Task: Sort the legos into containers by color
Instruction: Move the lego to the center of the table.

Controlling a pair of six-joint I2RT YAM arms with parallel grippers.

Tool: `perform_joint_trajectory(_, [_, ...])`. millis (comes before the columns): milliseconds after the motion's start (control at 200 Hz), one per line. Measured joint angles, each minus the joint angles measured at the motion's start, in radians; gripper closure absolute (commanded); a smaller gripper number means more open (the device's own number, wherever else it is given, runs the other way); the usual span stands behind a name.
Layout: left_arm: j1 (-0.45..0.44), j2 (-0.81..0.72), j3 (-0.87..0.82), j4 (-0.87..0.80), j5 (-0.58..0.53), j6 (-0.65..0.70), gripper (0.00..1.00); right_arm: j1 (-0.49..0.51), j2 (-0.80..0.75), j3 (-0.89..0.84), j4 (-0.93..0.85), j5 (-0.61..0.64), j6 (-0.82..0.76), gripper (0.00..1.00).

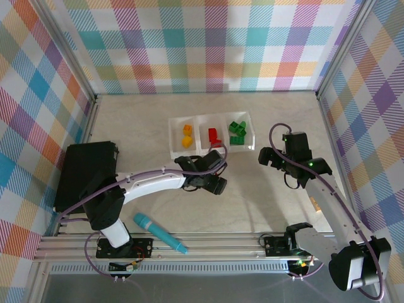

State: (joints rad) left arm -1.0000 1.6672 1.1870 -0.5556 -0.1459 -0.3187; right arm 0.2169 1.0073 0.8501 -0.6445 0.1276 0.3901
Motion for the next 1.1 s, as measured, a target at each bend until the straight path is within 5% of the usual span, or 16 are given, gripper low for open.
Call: perform_joint_trajectory(1100, [0.034, 0.312, 0.169, -0.149, 0.053, -0.092, 0.19, -0.001, -0.037, -0.005, -0.008, -0.005, 0.014, 0.01])
